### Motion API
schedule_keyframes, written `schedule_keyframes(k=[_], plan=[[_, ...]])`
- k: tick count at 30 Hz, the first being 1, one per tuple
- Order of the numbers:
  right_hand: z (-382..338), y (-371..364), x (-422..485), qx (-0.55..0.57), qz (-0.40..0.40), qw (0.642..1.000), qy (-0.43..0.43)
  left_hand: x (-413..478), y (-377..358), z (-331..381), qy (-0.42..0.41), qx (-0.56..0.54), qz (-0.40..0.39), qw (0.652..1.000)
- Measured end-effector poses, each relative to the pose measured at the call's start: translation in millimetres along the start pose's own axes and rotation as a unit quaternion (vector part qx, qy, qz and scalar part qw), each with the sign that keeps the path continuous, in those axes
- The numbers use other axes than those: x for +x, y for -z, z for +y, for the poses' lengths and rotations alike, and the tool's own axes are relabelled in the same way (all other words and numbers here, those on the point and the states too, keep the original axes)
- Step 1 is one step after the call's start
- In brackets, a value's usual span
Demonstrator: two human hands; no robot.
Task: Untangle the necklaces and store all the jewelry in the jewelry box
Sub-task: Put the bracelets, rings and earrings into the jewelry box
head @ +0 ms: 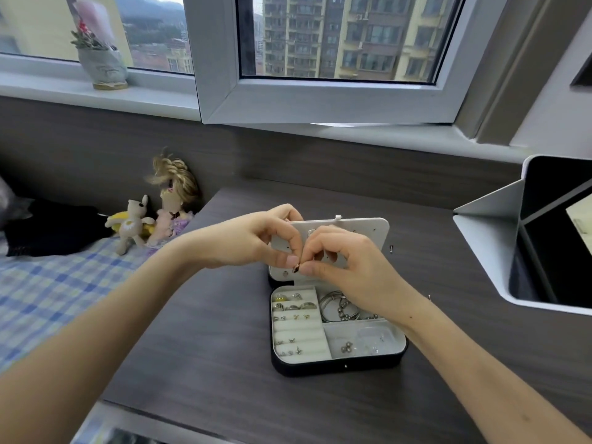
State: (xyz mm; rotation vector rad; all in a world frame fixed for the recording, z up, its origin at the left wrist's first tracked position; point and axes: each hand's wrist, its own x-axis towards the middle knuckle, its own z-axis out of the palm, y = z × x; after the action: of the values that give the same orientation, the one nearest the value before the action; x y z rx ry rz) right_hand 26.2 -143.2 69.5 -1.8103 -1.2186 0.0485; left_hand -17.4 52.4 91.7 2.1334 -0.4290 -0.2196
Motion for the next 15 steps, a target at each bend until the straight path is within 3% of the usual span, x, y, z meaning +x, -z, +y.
schedule_keyframes(k=[15], plan=[[2.1,-1.3,-4.8,0.053,0.004,0.999,-0.003,2.4,4.4,10.8,0.003,0.016,-0.035,0.999]])
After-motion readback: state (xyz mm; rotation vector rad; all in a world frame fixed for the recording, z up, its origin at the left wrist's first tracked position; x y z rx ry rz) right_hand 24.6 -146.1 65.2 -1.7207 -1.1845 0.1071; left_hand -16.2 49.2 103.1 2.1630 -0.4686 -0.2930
